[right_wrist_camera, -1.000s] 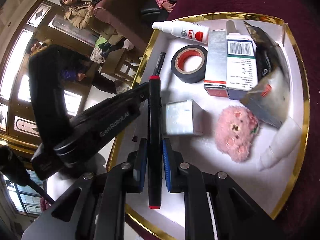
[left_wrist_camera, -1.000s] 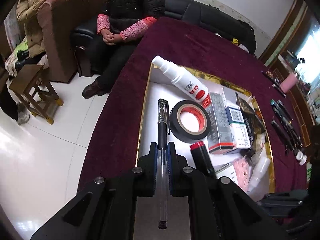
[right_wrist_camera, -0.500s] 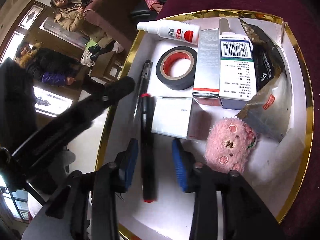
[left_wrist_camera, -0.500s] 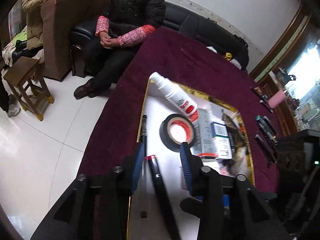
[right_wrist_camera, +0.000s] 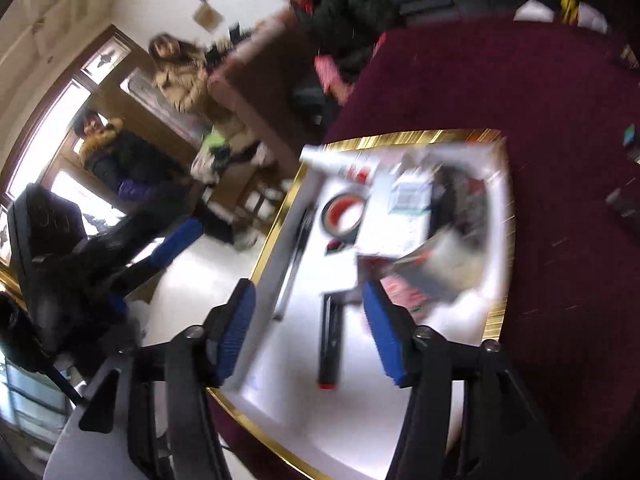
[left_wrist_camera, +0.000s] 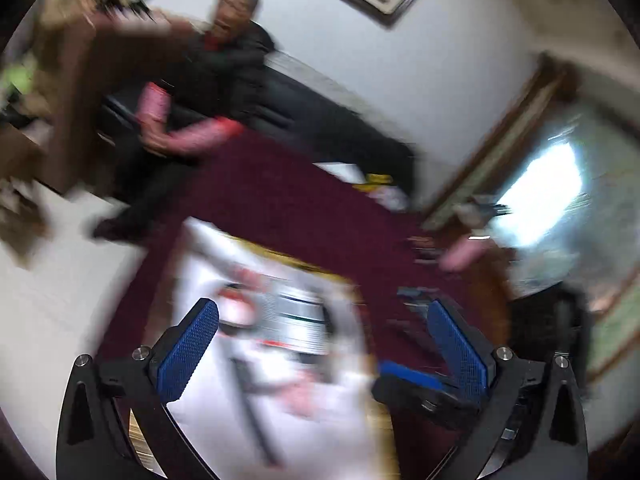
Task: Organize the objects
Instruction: 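Open both grippers to release the pen and marker in the tray, then return to the tablecloth and grasp a black marker with the left gripper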
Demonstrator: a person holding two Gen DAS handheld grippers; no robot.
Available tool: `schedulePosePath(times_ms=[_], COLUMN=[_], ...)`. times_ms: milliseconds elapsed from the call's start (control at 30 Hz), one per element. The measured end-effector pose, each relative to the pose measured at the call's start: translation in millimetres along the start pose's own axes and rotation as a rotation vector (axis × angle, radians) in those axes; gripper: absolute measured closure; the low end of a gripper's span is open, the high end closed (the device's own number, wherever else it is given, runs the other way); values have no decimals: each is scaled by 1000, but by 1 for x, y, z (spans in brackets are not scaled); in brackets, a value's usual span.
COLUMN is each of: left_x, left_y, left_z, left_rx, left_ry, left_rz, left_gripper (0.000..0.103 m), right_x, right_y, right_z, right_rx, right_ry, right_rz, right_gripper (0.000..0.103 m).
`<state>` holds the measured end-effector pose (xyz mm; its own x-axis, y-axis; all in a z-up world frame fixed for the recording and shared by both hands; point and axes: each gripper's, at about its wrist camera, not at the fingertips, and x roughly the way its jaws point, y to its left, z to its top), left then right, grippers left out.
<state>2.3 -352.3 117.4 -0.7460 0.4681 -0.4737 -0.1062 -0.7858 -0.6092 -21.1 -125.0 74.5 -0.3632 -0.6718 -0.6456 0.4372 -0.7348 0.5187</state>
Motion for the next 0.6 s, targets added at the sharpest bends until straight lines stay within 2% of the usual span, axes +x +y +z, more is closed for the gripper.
schedulePosePath(times_ms=[67,133,200,267,400,500,600], left_x=[9,22,32,44,82,127,173], left_y=[-12,-29,-45,-62,-96,-118,-140], left_z=[-5,-13,-21,-29,-43,-62,-78], left_rx=[-14,-5,4,21,75,73,83], left_ry=[45,107,141,164,238,327,376], left_rz=[-105,-184,-210,-209,-124,-44,76], left_gripper=[1,1,1,1,1,1,2], right_x=[-28,-59,-90,-112,-162,-192,-209], right_y=[-5,-15,-39,-69,-152,-203,-228], right_z=[-3,-8,-15,-19,-39,-61,-77], right_rx=[-40,-61,-51,2,184,313,369], right_ry=[-83,-181,-248,-263,-263,-272,-278], right_rz=[-82,-168,-217,-245,-289,-316,-335], right_gripper=[36,22,21,21,21,21,21])
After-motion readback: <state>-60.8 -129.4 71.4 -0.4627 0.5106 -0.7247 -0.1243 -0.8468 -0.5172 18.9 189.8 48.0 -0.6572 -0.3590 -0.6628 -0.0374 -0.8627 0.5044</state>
